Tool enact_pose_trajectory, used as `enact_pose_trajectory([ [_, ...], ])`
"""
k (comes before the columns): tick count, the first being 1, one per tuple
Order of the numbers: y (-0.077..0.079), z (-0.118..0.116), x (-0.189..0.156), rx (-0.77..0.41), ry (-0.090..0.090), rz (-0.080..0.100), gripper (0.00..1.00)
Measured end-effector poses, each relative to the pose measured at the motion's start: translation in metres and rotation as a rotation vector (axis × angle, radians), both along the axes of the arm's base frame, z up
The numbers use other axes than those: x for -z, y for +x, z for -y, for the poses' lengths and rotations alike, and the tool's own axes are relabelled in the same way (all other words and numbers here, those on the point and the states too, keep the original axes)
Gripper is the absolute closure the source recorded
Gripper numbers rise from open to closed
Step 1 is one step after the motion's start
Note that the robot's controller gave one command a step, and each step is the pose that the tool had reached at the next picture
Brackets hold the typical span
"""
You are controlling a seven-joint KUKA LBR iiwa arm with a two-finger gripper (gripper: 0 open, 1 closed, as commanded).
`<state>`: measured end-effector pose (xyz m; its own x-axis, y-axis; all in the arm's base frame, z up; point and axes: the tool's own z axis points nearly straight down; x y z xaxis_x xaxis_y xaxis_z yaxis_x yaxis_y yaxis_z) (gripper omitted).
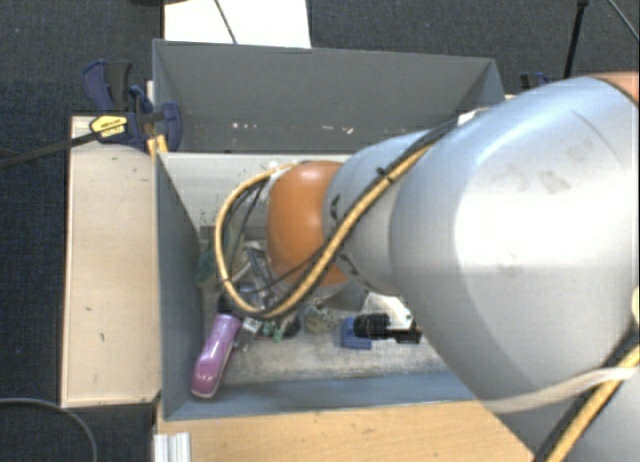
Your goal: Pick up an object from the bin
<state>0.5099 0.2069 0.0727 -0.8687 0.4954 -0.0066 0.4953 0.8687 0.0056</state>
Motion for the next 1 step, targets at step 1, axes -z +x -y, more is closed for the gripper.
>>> enact_pose_trajectory([
  [1,0.0005,0.0002,-0.0175,-0.004,-0.001,-0.006,1.00],
])
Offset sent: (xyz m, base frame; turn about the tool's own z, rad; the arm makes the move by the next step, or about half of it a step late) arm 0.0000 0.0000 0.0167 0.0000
